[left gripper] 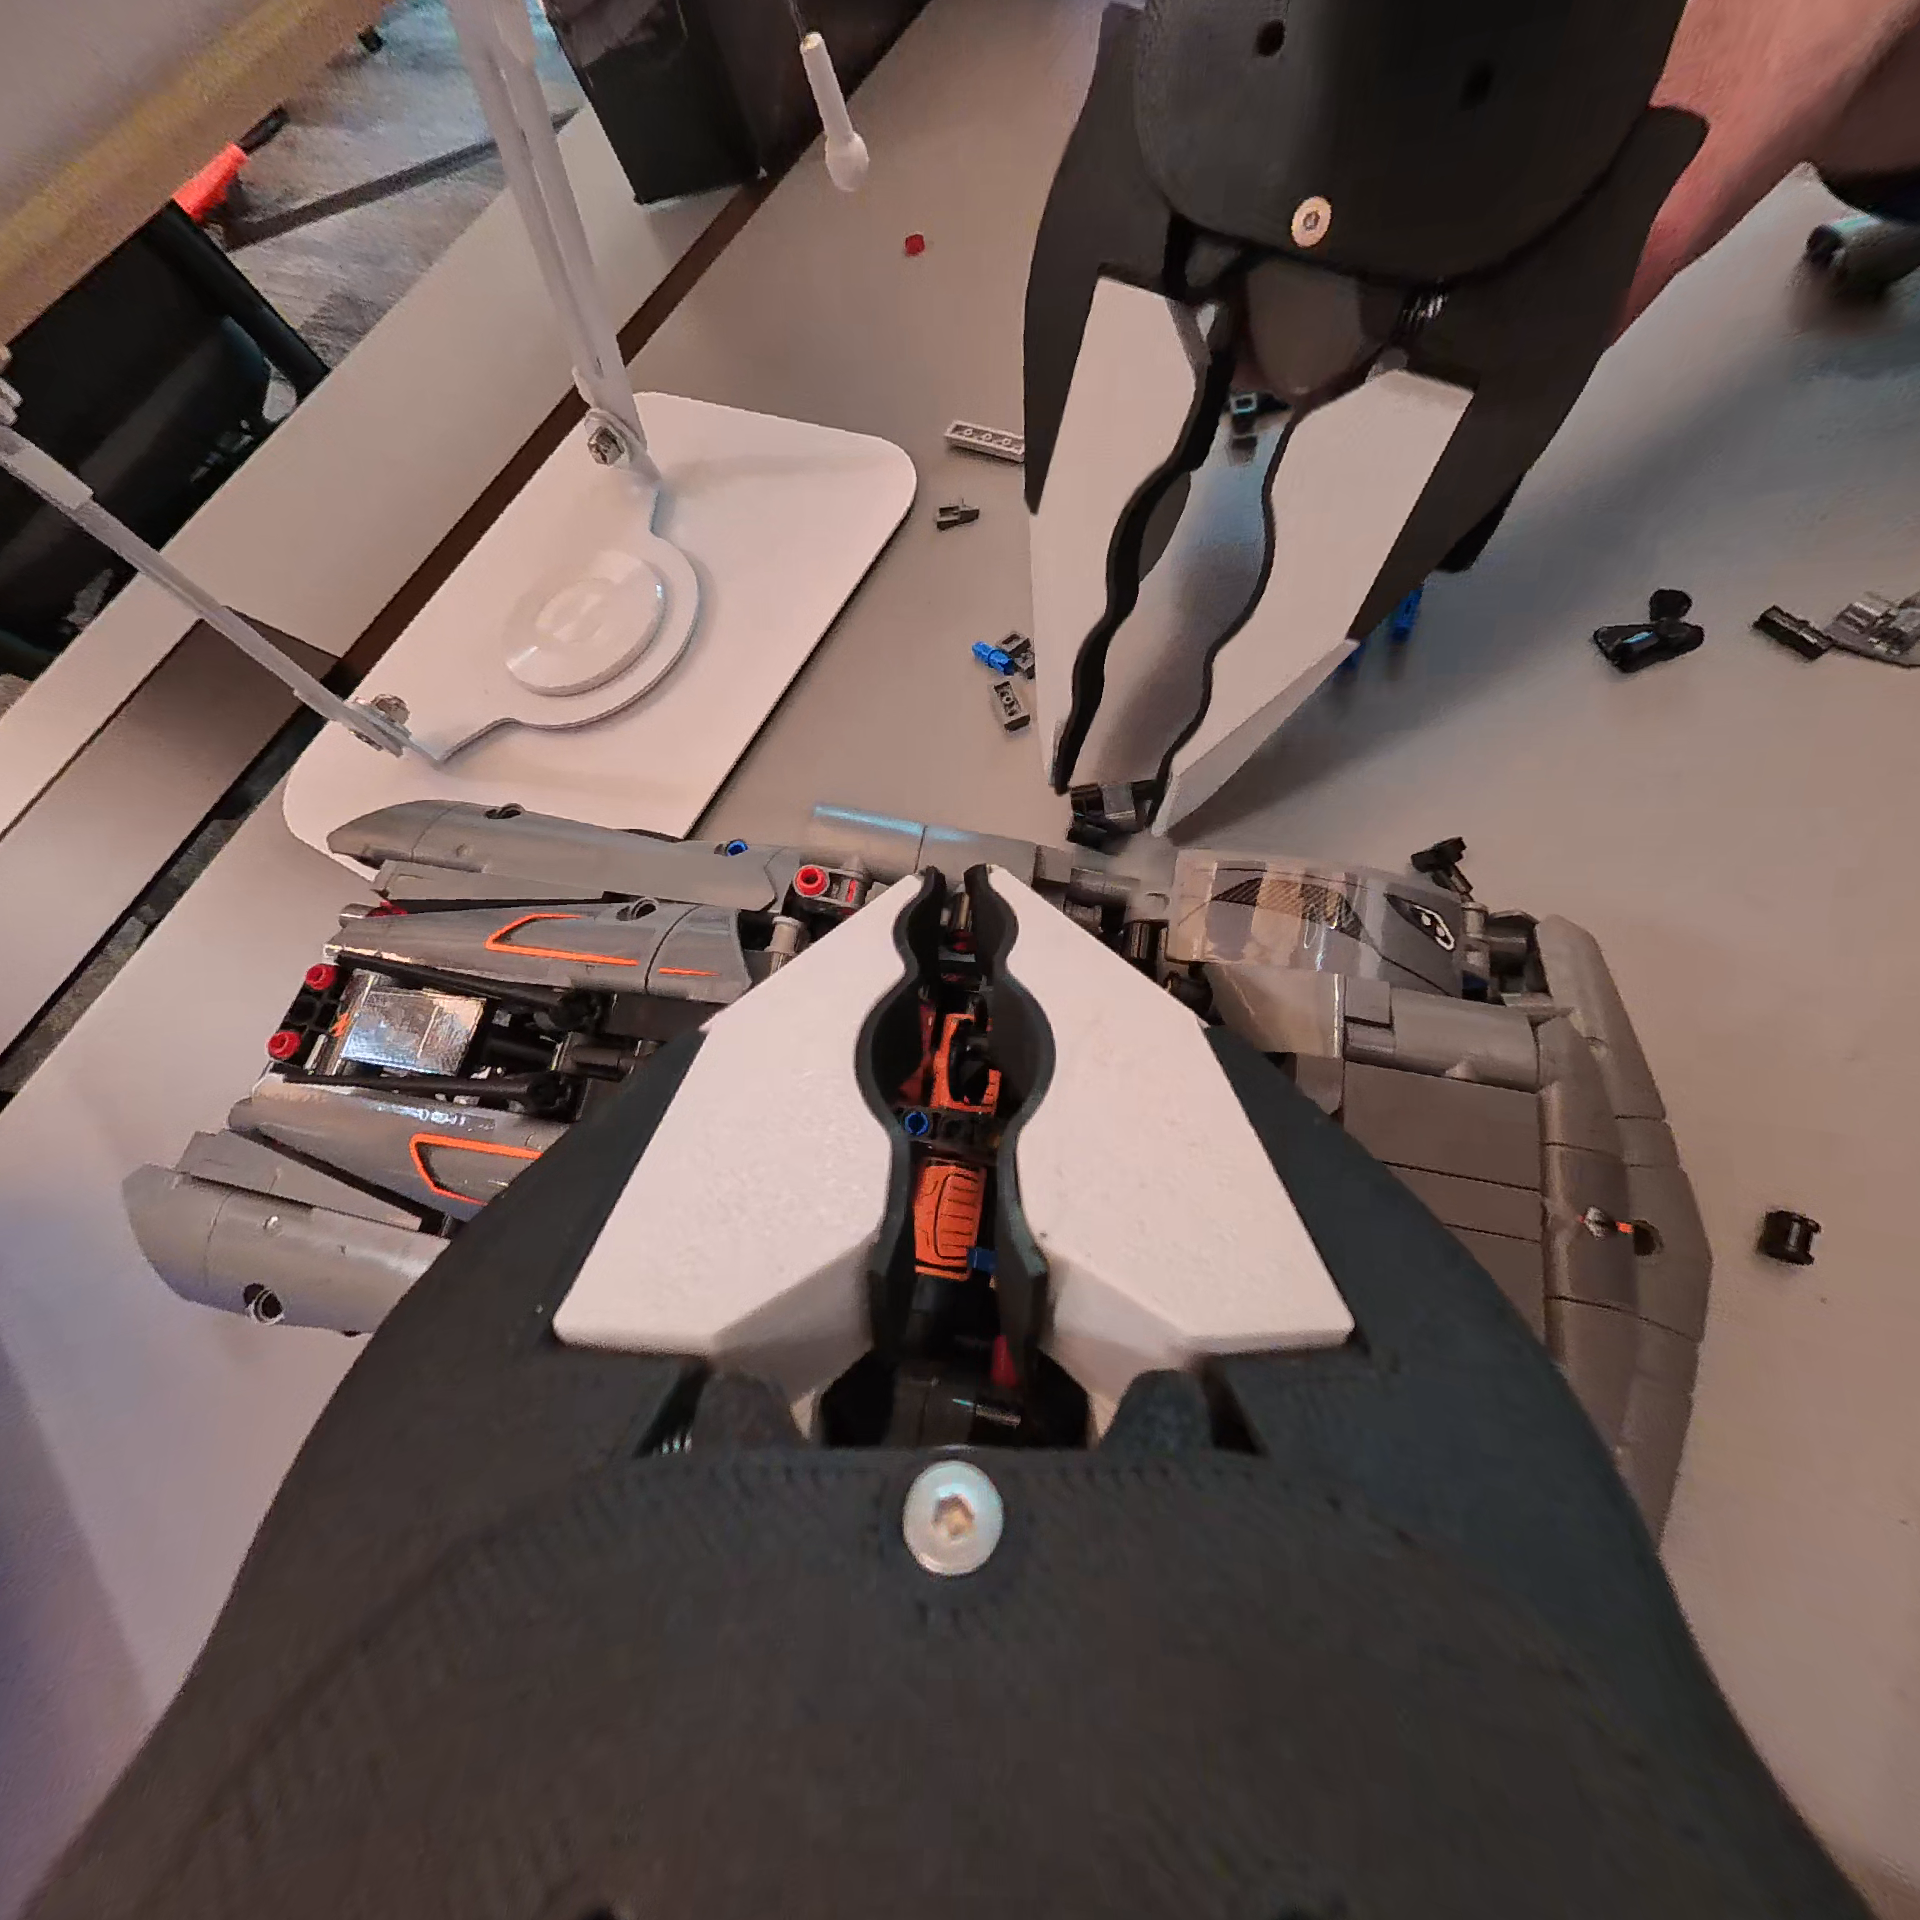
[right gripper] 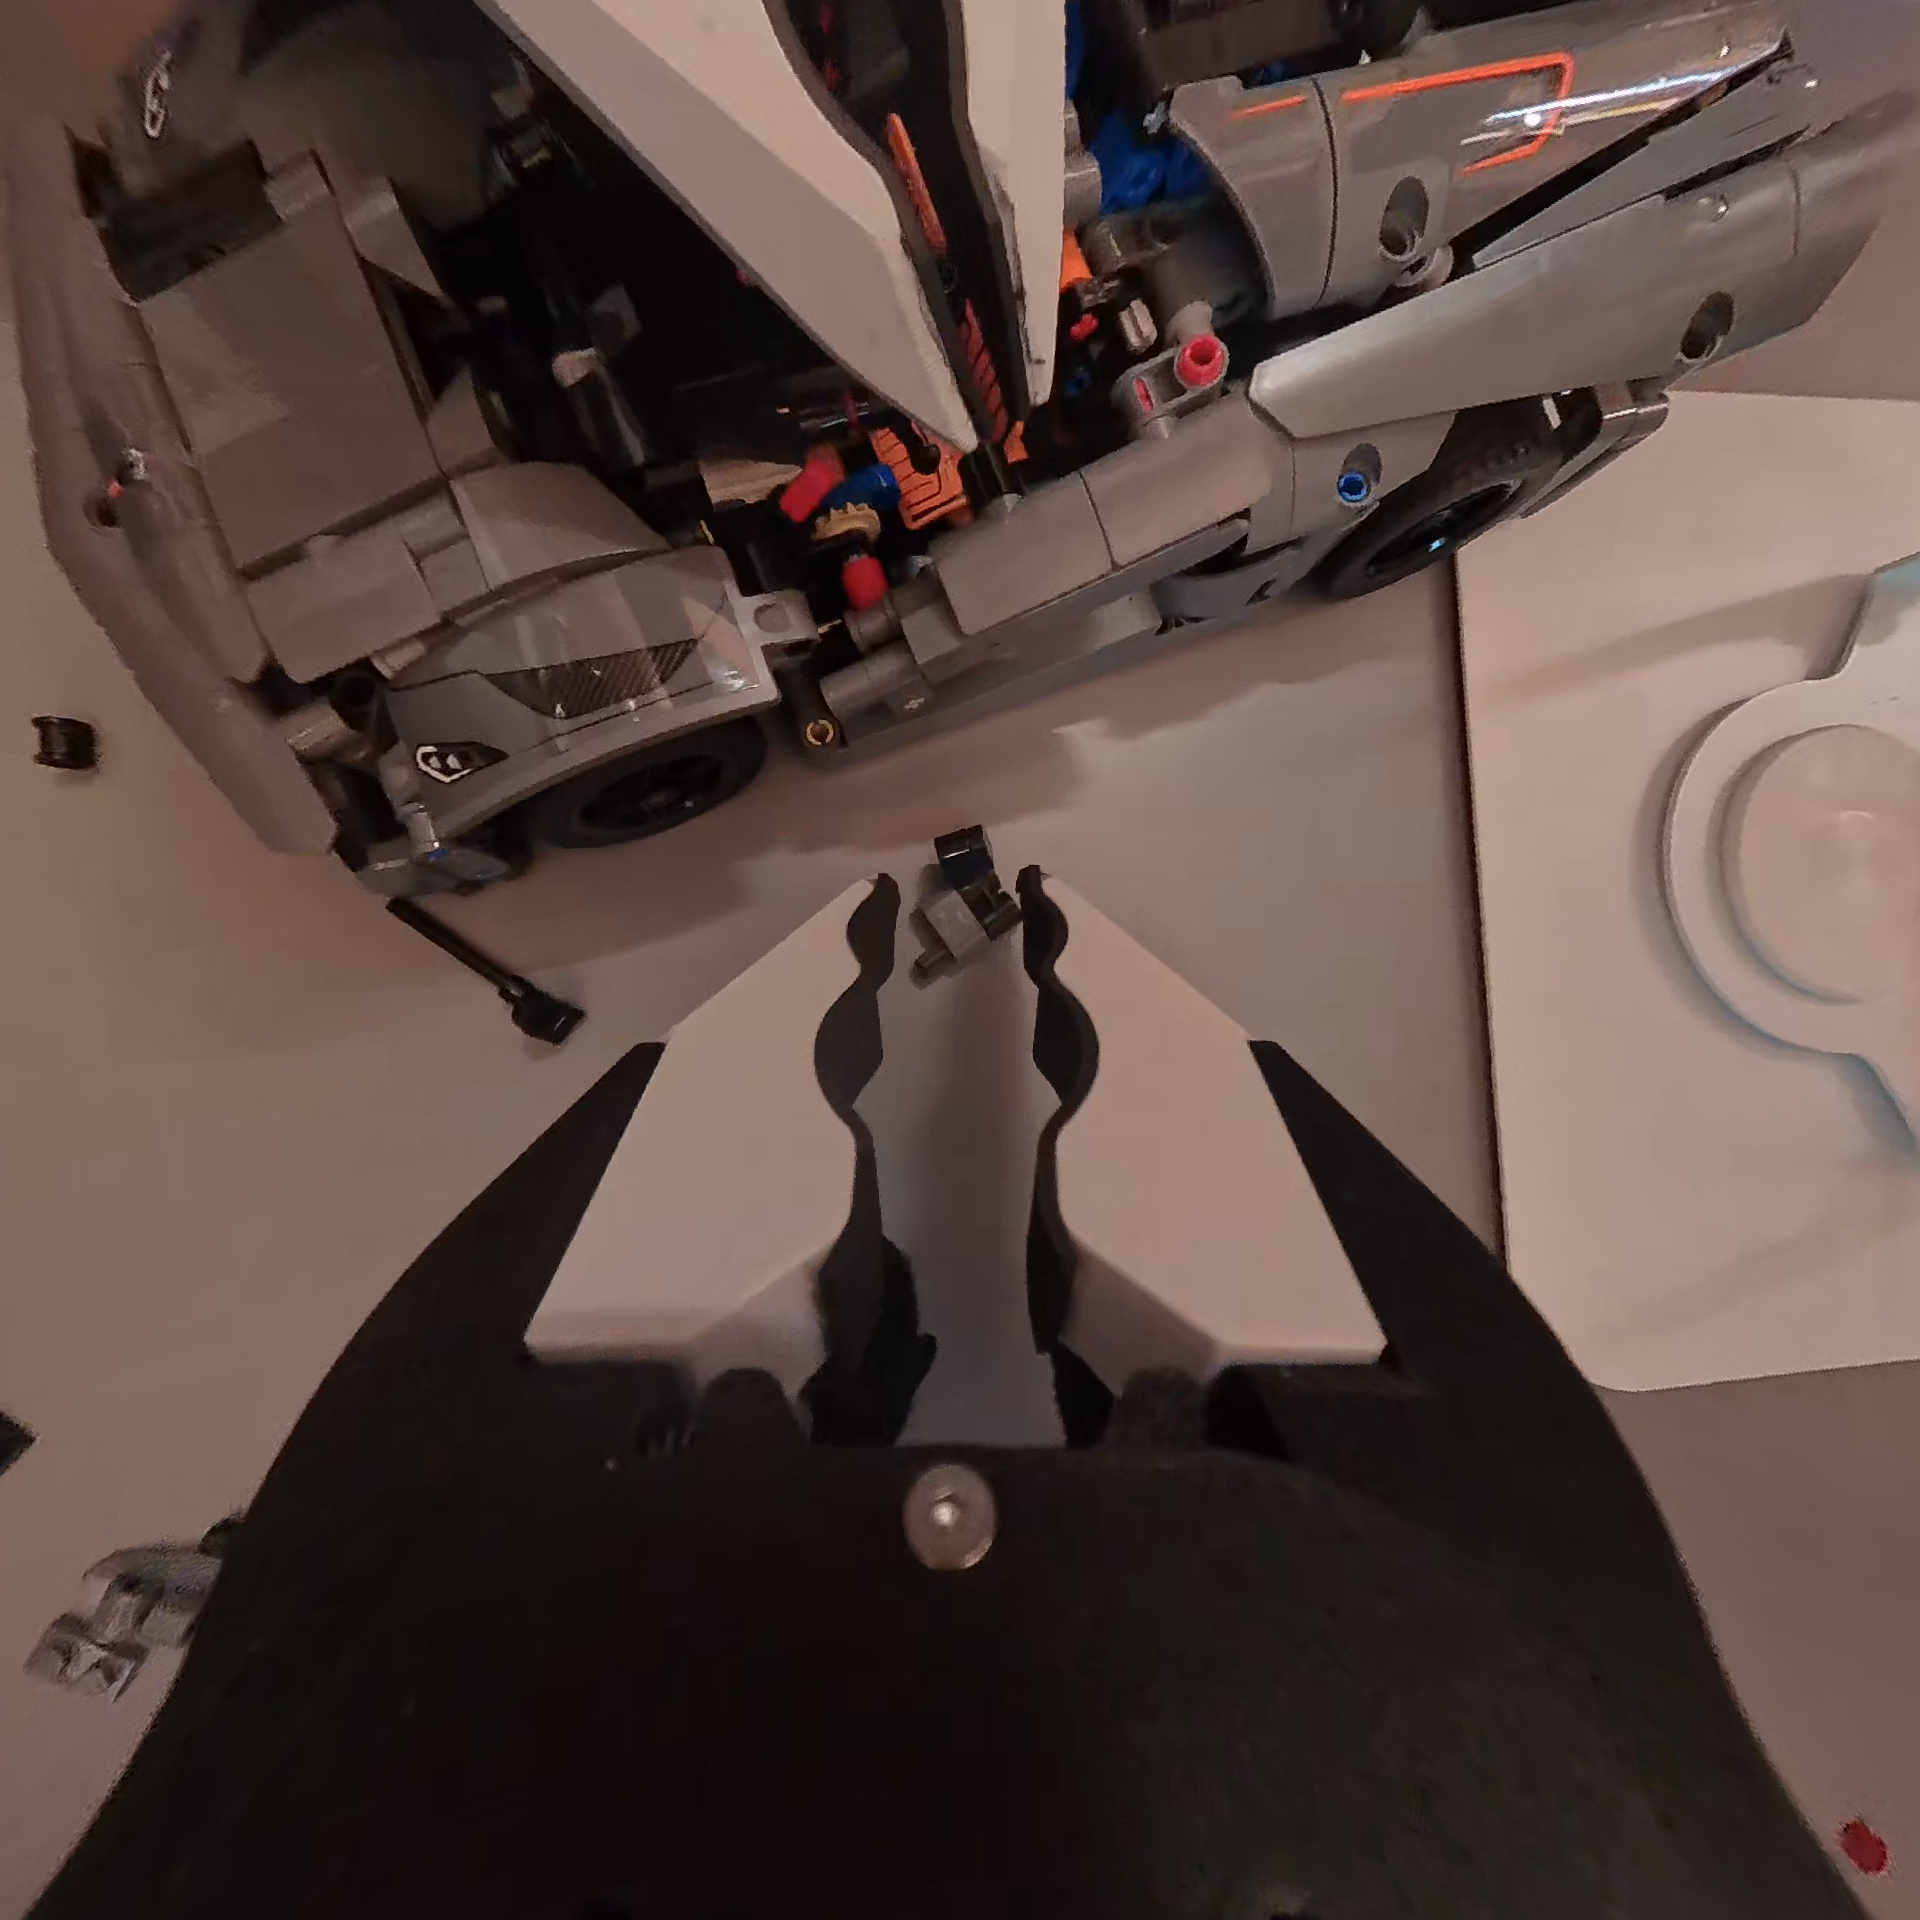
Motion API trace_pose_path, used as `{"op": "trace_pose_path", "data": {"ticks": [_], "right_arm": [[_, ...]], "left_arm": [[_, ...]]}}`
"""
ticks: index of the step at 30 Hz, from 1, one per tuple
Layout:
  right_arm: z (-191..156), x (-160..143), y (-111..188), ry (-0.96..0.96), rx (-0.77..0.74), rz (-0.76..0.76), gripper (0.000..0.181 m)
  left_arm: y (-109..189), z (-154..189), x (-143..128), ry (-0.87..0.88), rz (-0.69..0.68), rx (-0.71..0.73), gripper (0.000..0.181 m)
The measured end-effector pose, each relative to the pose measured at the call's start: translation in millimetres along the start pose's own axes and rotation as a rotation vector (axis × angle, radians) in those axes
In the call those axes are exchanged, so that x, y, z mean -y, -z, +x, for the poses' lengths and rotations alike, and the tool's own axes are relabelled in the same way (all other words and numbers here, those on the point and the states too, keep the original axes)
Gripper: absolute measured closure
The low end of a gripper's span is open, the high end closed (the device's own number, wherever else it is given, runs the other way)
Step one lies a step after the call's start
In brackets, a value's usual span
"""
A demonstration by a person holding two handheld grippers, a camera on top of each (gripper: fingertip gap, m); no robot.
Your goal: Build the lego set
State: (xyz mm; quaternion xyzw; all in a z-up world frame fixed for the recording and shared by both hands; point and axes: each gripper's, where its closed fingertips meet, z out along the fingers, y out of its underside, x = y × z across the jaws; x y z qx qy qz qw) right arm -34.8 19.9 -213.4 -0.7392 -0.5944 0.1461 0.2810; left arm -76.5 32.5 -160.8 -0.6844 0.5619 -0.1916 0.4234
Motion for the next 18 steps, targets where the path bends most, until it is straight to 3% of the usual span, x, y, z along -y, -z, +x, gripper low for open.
{"op": "trace_pose_path", "data": {"ticks": [10,18], "right_arm": [[-1,-1,-11,0.010,-0.013,-0.005,0.172],[3,13,7,-0.067,0.031,0.104,0.173]], "left_arm": [[3,-9,0,0.018,0.006,0.039,0.180],[24,-33,15,0.072,0.121,0.149,0.181]]}}
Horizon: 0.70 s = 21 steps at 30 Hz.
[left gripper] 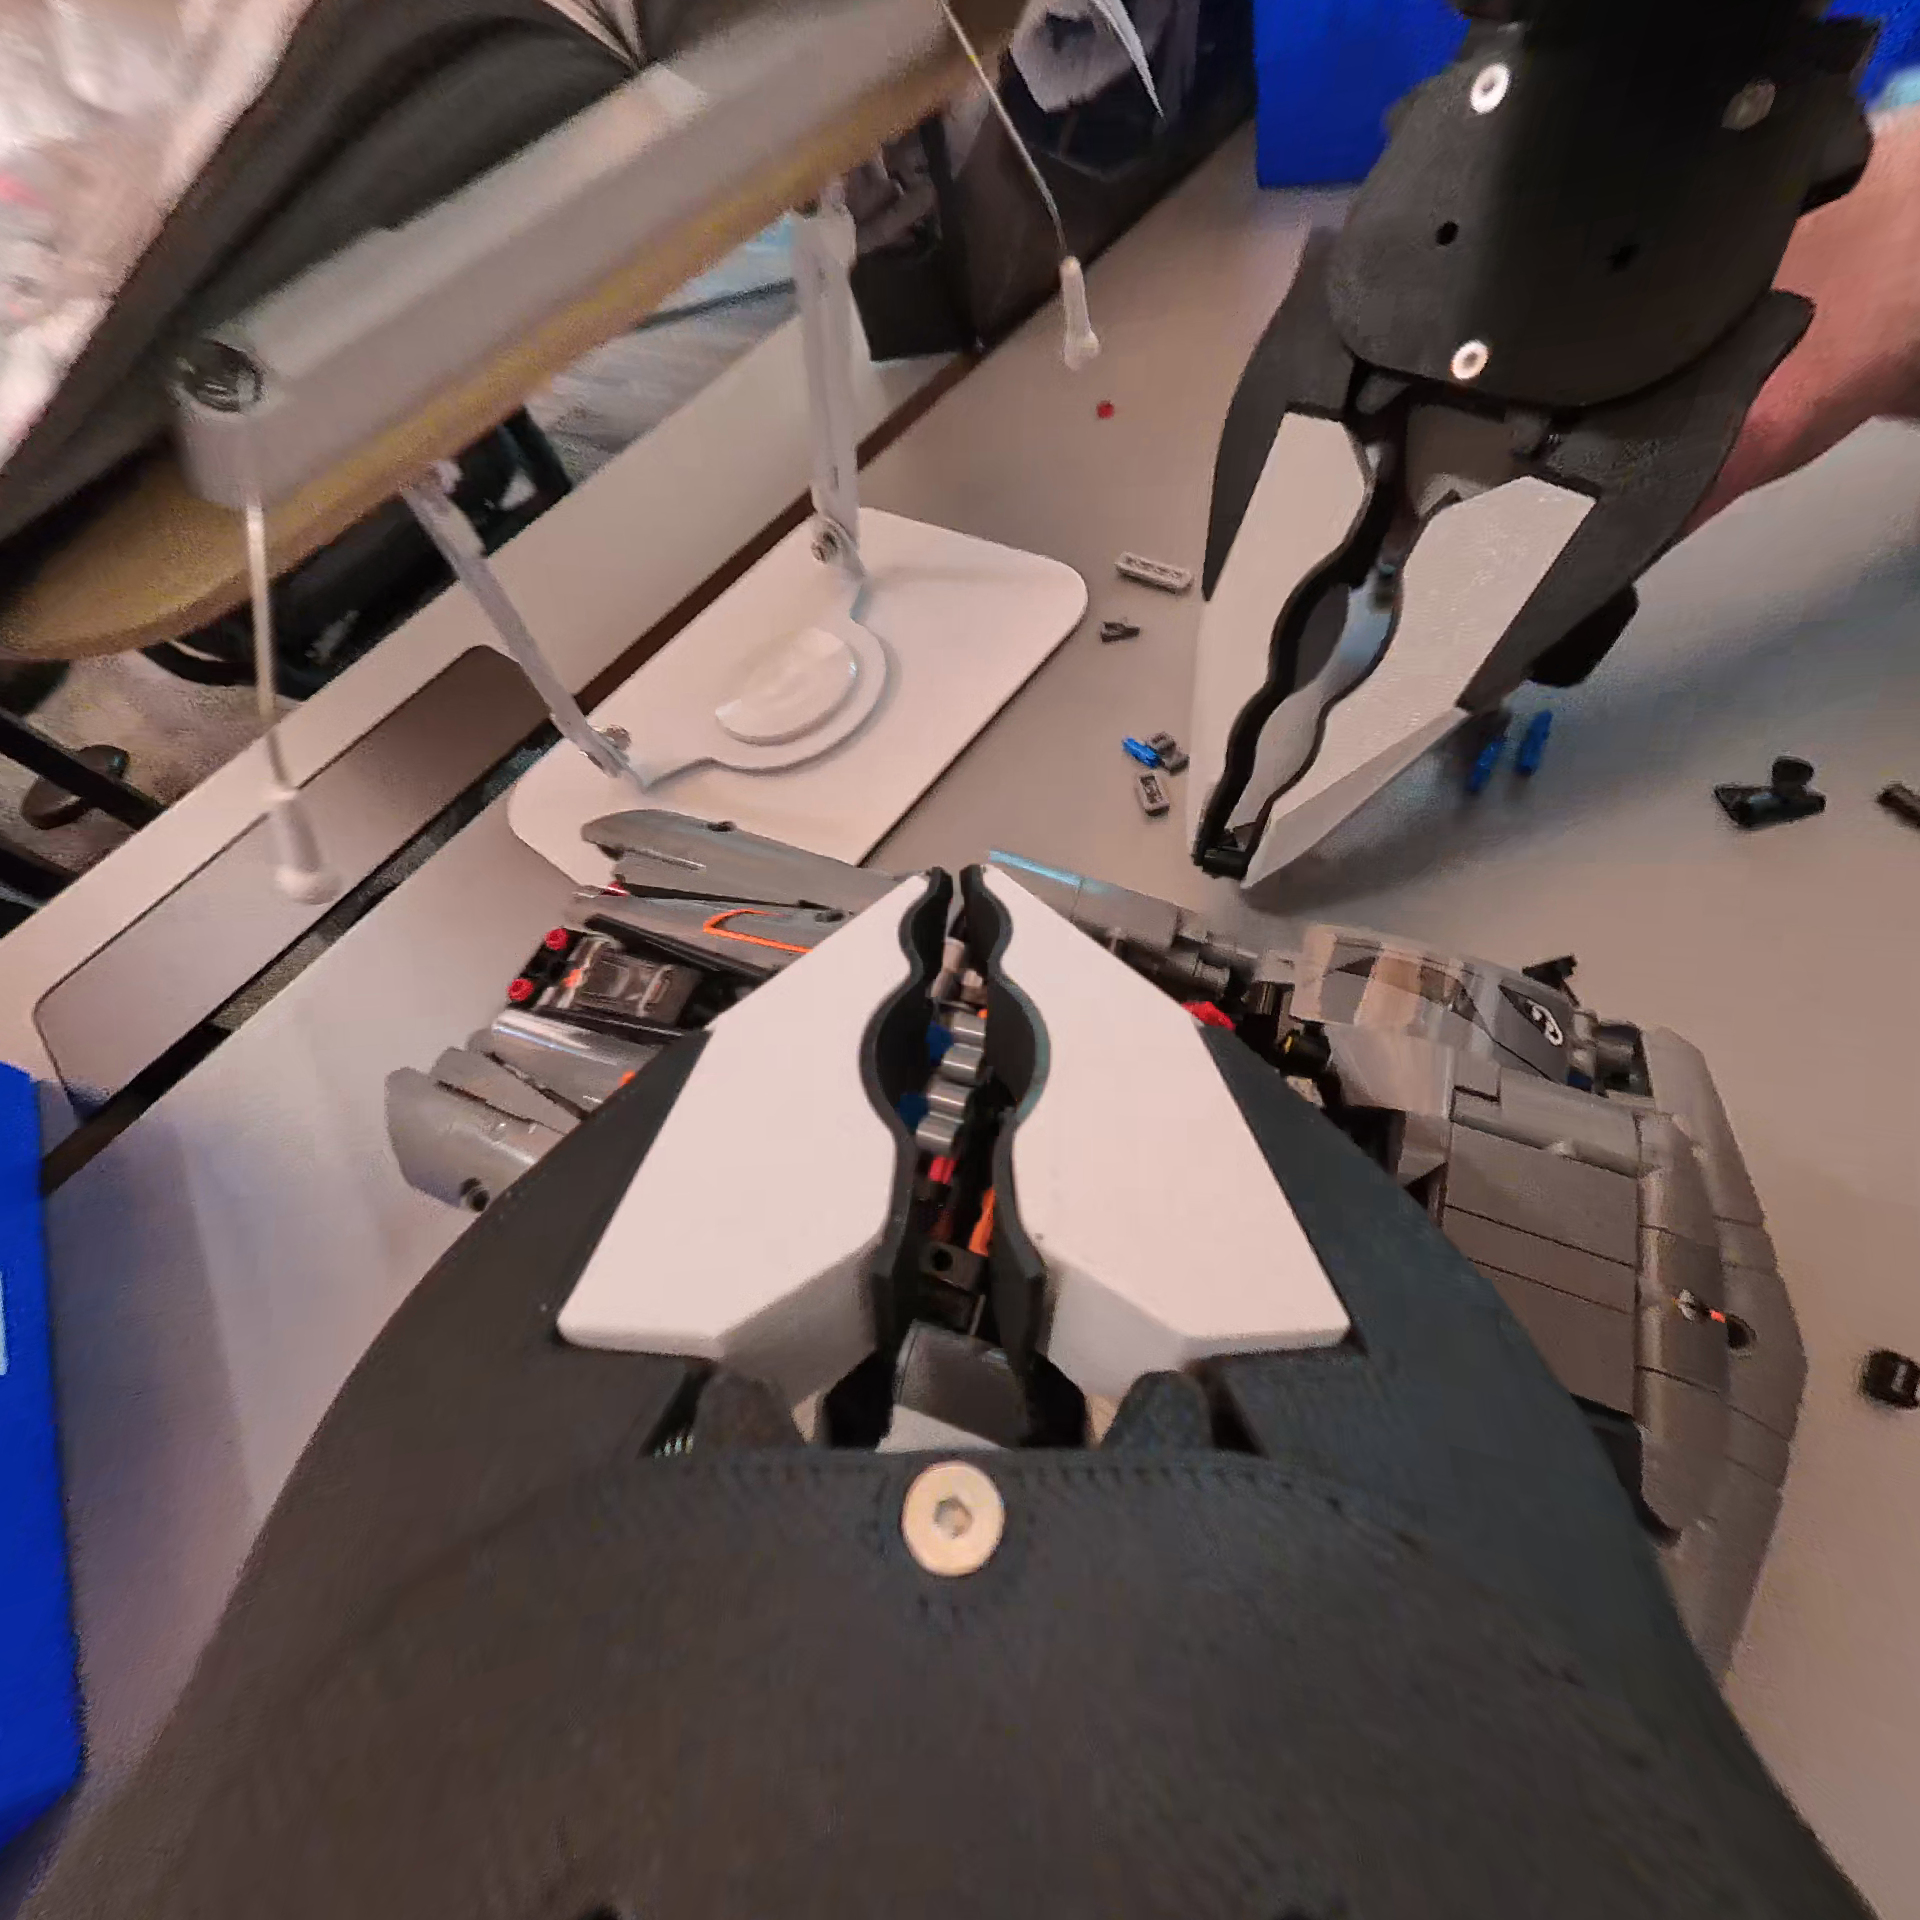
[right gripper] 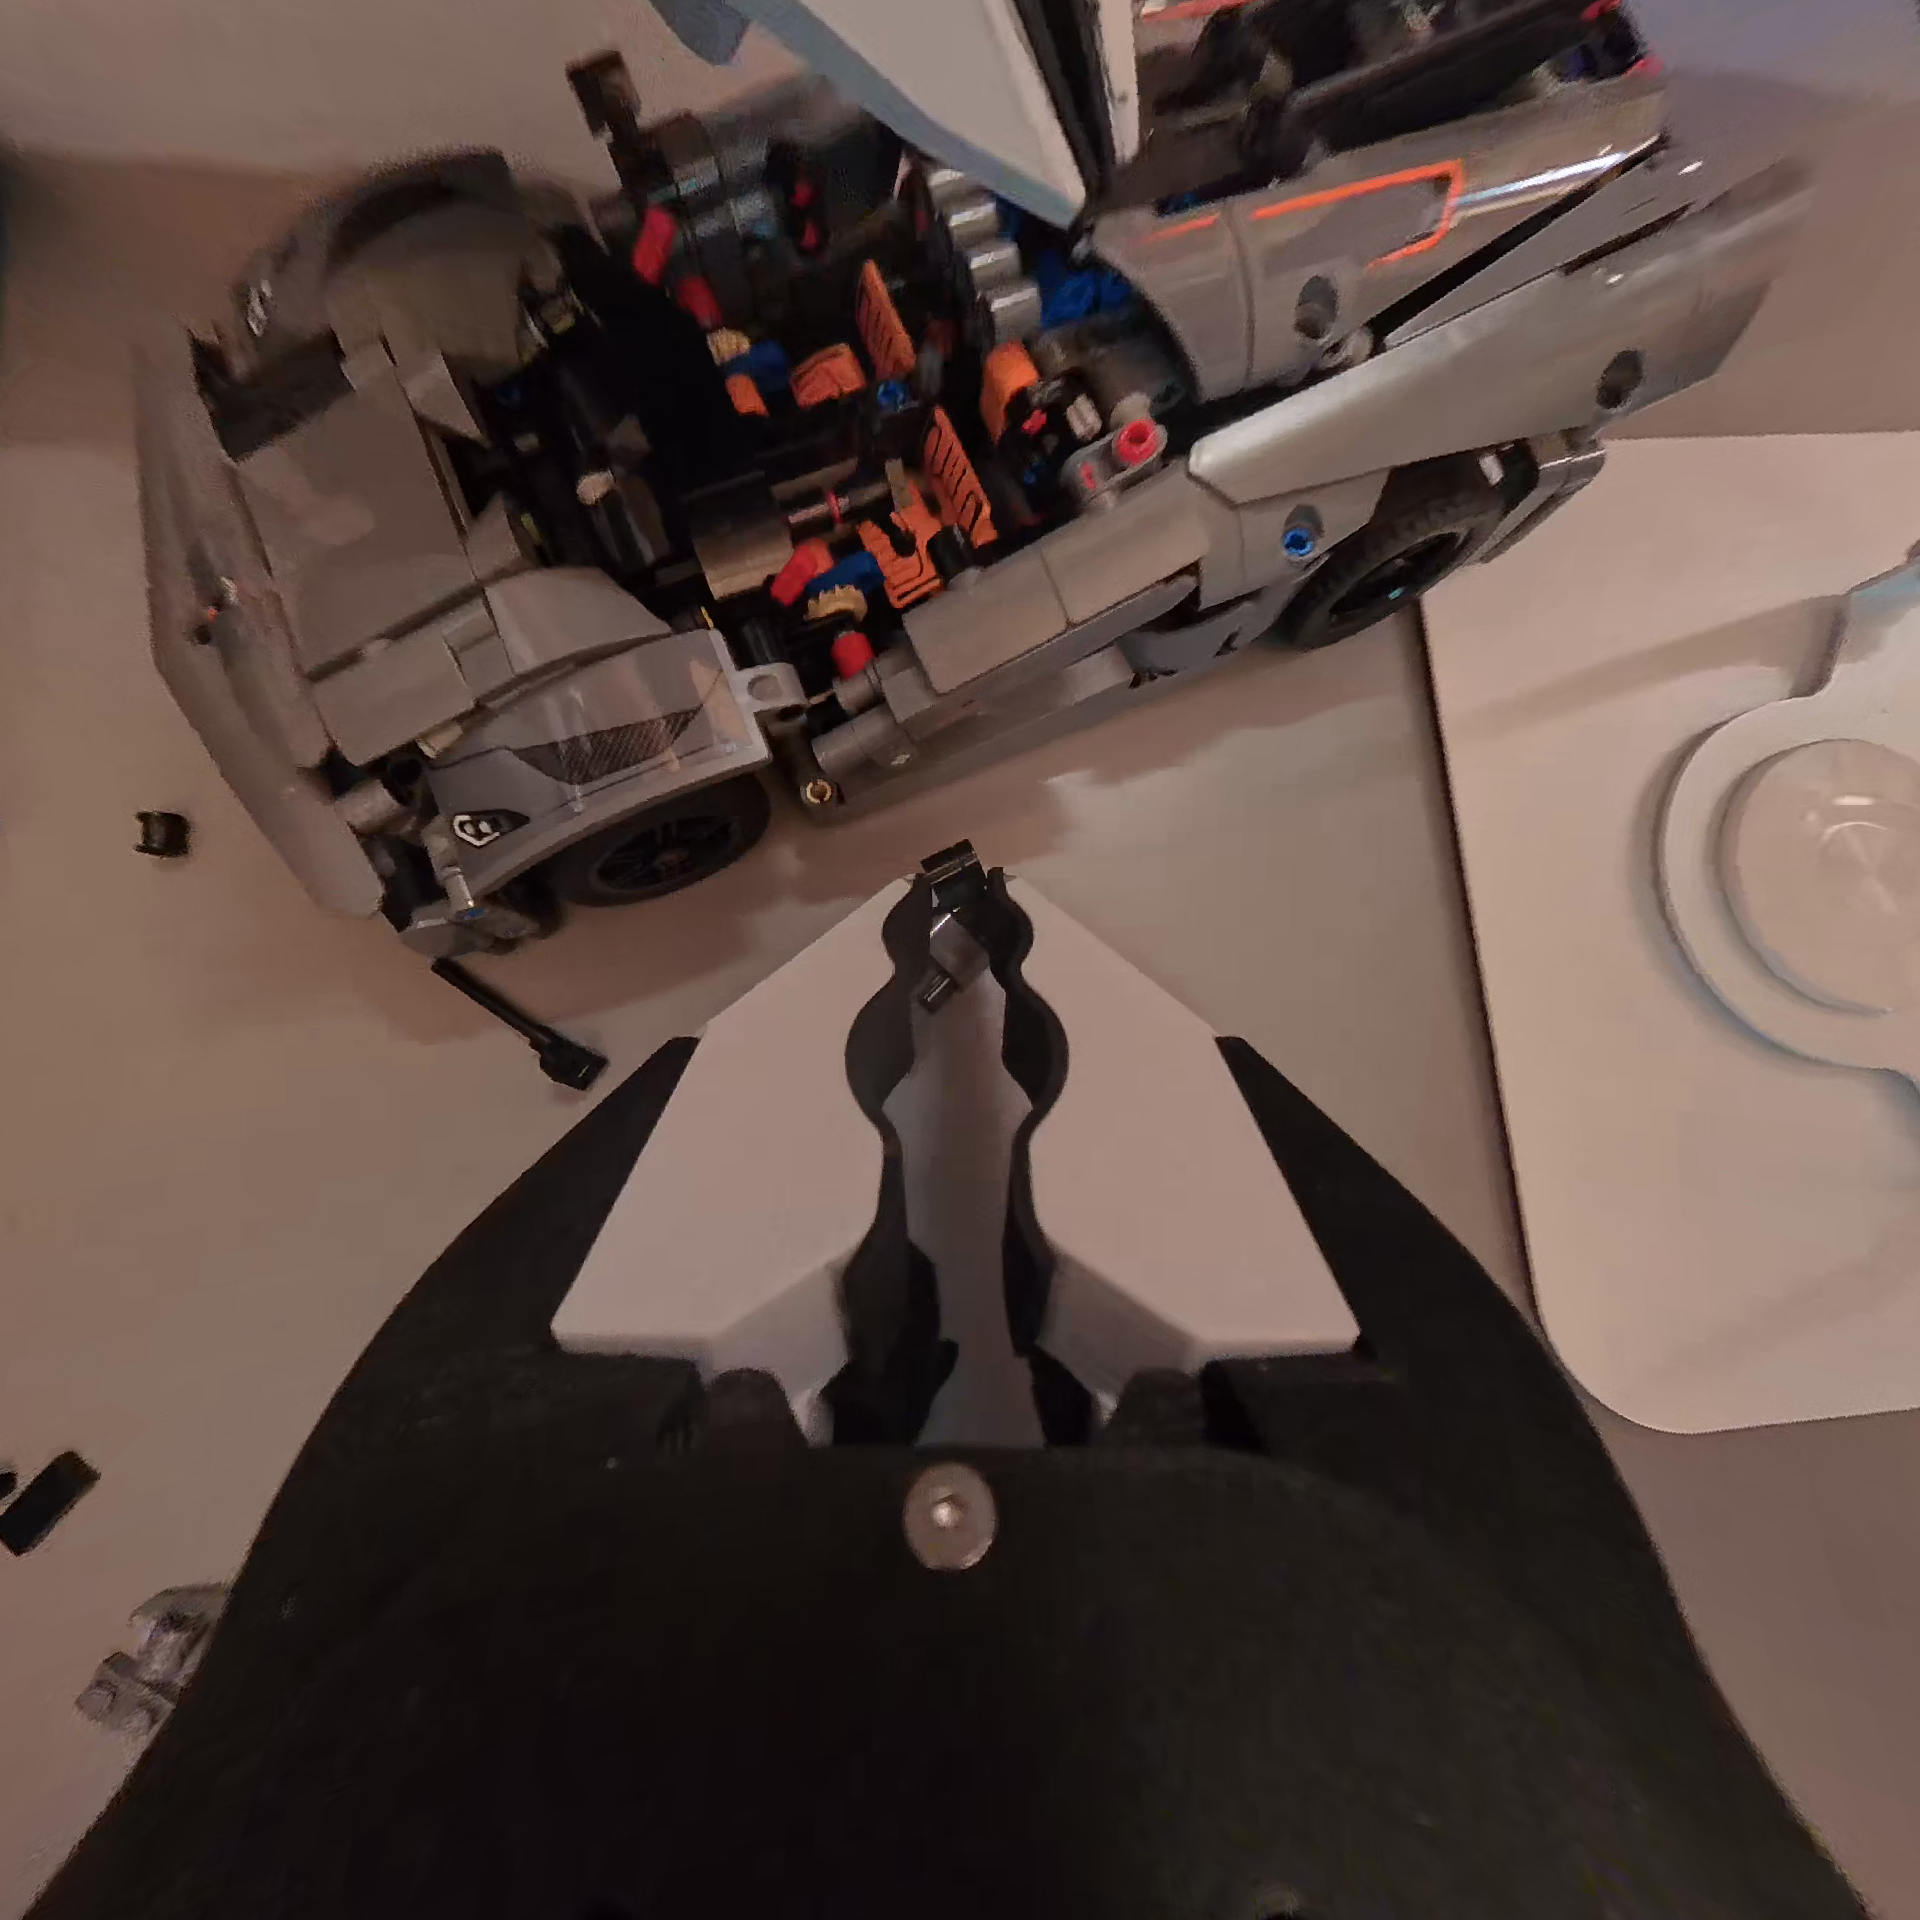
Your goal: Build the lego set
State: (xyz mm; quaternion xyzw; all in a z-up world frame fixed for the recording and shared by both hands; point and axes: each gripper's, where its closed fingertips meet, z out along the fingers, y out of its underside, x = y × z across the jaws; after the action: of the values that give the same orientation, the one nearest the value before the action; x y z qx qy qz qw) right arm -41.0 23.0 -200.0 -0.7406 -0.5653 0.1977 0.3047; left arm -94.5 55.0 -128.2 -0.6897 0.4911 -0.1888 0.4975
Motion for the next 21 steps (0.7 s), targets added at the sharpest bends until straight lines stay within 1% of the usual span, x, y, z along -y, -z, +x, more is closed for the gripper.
{"op": "trace_pose_path", "data": {"ticks": [4,6,9,14,18,21], "right_arm": [[2,17,13,-0.041,0.018,0.101,0.173],[1,25,19,-0.049,0.031,0.150,0.173],[-7,41,28,-0.036,0.071,0.240,0.172],[-21,63,41,-0.046,0.151,0.369,0.173],[-25,75,52,-0.134,0.245,0.474,0.173],[-26,81,58,-0.198,0.313,0.538,0.173]], "left_arm": [[12,-8,12,0.058,0.081,0.013,0.178],[16,-11,15,0.067,0.100,0.020,0.178],[18,-7,17,0.082,0.118,-0.011,0.177],[11,18,16,0.069,0.099,-0.144,0.171],[5,40,16,0.052,0.085,-0.242,0.165],[1,53,22,0.055,0.107,-0.305,0.163]]}}
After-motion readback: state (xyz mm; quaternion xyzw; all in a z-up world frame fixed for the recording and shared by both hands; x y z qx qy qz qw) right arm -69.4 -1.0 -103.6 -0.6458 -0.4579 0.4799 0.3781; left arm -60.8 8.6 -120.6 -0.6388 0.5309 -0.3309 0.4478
